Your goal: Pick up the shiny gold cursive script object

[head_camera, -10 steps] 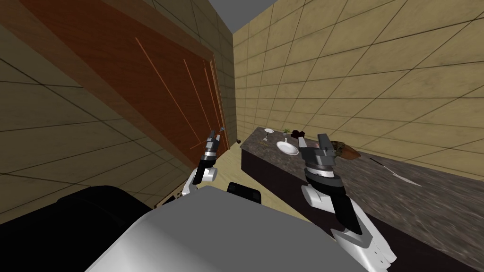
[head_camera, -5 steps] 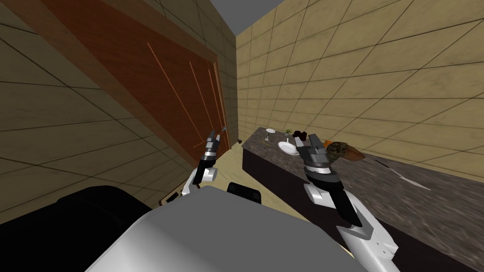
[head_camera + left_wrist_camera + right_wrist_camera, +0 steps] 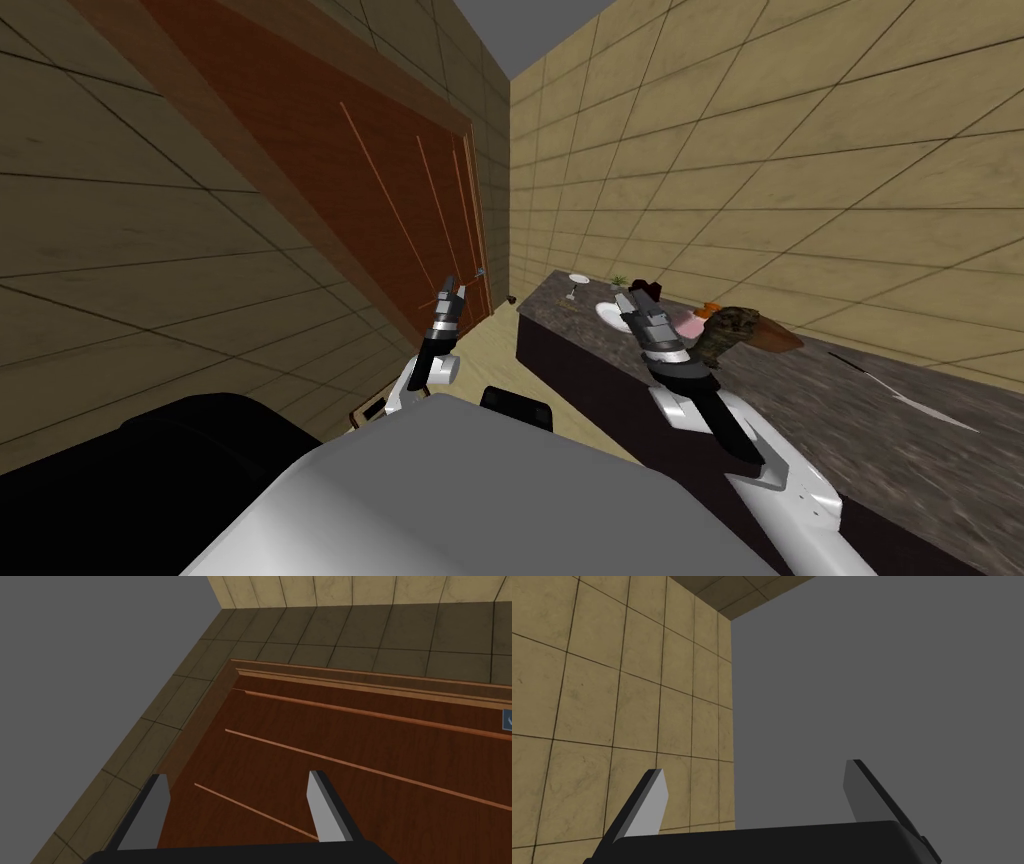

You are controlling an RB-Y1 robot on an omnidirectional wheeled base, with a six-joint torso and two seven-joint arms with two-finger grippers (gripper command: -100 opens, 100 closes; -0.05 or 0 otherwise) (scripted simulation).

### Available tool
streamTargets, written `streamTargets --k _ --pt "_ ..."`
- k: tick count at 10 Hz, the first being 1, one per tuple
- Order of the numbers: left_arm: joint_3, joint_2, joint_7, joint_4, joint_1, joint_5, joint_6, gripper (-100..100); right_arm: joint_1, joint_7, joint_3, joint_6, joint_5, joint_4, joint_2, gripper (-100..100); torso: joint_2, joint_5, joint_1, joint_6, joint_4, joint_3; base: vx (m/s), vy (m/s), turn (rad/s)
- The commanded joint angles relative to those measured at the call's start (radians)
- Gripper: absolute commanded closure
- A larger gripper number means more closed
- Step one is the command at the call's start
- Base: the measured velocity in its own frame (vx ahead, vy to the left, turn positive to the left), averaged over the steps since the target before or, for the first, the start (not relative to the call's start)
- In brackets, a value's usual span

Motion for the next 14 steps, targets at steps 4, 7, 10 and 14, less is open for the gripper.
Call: streamTargets --k 4,7,10,14 --pt "0.000 0.000 0.000 0.000 0.000 0.000 0.000 0 -0.024 0.015 0.034 -0.037 0.051 0.106 -0.134 -100 -0.001 0.000 0.000 0.001 0.000 0.000 0.013 0.023 0.104" --pt "0.000 0.000 0.000 0.000 0.000 0.000 0.000 0 -0.034 0.023 0.053 -0.049 0.076 0.169 -0.212 -100 -0.002 0.000 0.000 0.000 0.000 -0.001 0.026 0.019 0.127" --pt "0.000 0.000 0.000 0.000 0.000 0.000 0.000 0 -0.048 0.044 0.095 -0.070 0.130 0.251 -0.299 -100 -0.003 0.000 0.000 0.001 -0.001 -0.001 0.043 0.024 0.159" --pt "0.000 0.000 0.000 0.000 0.000 0.000 0.000 0 -0.055 0.069 0.146 -0.088 0.188 0.358 -0.415 -100 -0.003 0.000 0.000 0.001 -0.001 -0.002 0.052 0.020 0.155"
